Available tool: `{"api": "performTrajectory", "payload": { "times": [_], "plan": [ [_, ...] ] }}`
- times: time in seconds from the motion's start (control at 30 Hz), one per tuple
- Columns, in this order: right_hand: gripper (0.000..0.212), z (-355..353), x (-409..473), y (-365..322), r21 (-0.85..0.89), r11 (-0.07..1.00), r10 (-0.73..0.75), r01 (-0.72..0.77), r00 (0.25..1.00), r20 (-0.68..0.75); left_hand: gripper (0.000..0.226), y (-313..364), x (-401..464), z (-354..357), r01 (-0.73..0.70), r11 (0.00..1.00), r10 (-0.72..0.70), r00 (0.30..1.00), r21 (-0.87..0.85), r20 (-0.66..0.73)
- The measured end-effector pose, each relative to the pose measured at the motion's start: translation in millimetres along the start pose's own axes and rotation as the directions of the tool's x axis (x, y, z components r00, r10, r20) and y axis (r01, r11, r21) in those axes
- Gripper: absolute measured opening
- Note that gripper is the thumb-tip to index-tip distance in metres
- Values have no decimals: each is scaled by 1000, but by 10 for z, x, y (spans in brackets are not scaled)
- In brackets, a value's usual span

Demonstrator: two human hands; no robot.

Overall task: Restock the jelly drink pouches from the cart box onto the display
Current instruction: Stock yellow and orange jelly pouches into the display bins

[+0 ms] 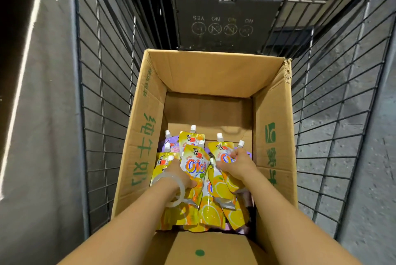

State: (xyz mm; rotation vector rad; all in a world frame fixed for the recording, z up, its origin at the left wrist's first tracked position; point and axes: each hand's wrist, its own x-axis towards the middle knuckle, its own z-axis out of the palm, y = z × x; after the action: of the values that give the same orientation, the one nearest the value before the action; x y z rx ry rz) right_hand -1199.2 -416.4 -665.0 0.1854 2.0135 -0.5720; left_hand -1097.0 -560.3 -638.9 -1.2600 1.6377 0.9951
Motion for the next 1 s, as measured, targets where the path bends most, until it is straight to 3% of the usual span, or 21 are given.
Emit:
{"api": "performTrajectory", "payload": {
  "times": [0.07,0.17,0.3,0.37,0.47,0.63,0.73,1.0],
  "plan": [
    [89,43,-93,-46,0,999,-33,33,999,-3,66,-12,-18,11,0,1000,0,1000,-8,4],
    [100,145,-261,-94,-79,996,33,-30,999,36,52,-58,-100,-8,12,1000,-13,999,14,31],
    [84,156,-516,-146,-177,983,53,-42,997,61,62,-240,-296,-26,66,998,-65,997,-22,31],
    [77,104,-666,-183,-180,983,-3,18,997,83,70,-332,-415,-17,65,984,-59,997,-168,42],
    [59,14,-898,-223,-12,995,-95,97,989,109,64,-406,-645,-66,15,928,-4,999,-371,32],
    [64,-190,-1240,-471,335,904,-310,265,946,90,47,-254,-1054,-357,-181,654,174,981,-734,-86],
    [45,-433,-1479,-814,474,806,-437,355,897,71,43,-93,-1356,-642,-298,489,263,946,-819,-187],
    [39,-923,-2346,-1194,481,625,-729,614,680,80,32,-93,-2433,-750,-552,194,323,816,-811,-479]
  ]
}}
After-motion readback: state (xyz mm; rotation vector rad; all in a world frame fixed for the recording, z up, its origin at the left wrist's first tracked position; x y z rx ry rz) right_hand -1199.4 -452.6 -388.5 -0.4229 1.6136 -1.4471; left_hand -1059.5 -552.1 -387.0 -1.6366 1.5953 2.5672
